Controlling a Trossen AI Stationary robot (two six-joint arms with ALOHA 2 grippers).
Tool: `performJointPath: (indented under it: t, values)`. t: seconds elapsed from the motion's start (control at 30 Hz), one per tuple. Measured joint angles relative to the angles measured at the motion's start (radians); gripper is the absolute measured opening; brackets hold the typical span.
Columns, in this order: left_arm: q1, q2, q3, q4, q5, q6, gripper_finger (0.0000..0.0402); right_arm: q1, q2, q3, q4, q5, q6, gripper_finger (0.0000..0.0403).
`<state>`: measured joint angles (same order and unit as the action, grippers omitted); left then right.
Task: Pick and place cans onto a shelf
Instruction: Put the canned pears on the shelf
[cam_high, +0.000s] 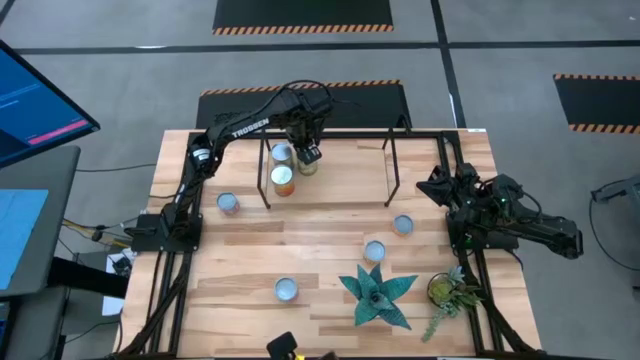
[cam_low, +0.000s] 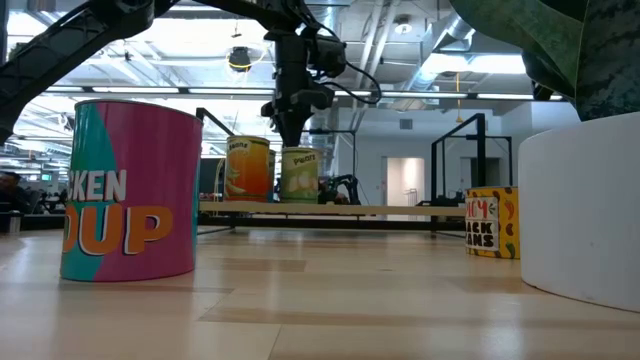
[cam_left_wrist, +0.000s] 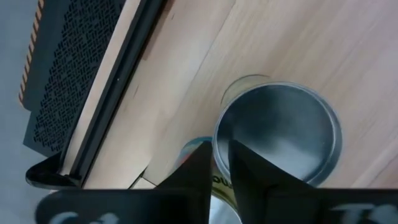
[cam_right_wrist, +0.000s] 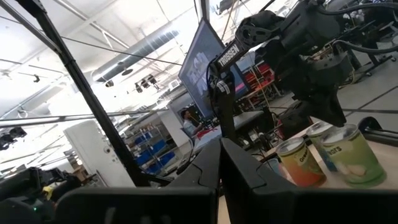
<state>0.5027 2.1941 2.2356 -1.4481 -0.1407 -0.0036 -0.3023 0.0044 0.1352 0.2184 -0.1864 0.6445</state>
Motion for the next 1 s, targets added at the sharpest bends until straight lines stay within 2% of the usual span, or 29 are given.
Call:
performJointPath:
  t: [0.17, 0.3, 0.43, 0.53, 0.6, 0.7, 0.87, 1.0]
  values:
    - [-0.001, 0.000, 0.019, 0.003, 0.008, -0.009, 0.0065, 0.000, 0.000, 0.000, -0.001, 0.000, 0.000, 0.0038]
    - [-0.020, -0.006, 0.124, -0.018, 0.044, -0.023, 0.0071, 0.000, 0.000, 0.000, -0.001, 0.000, 0.000, 0.0038]
    - [-0.055, -0.102, 0.078, -0.005, 0.029, -0.018, 0.0071, 0.000, 0.000, 0.000, -0.001, 0.000, 0.000, 0.0038]
    - [-0.074, -0.152, 0.078, -0.118, 0.010, -0.038, 0.0071, 0.000, 0.000, 0.000, -0.001, 0.000, 0.002, 0.0038]
    - [-0.092, -0.169, 0.077, -0.124, 0.002, -0.069, 0.0071, -0.001, 0.000, 0.000, -0.001, 0.000, 0.002, 0.0038]
    - [-0.137, -0.198, 0.075, -0.086, 0.047, -0.089, 0.0071, -0.001, 0.000, 0.000, -0.001, 0.000, 0.002, 0.0038]
    - [-0.212, -0.174, 0.056, 0.019, 0.054, -0.038, 0.0071, -0.001, 0.000, 0.000, -0.001, 0.000, 0.002, 0.0038]
    - [-0.241, -0.133, -0.028, 0.070, 0.036, 0.017, 0.0071, 0.001, 0.000, 0.000, -0.004, 0.000, 0.002, 0.0038]
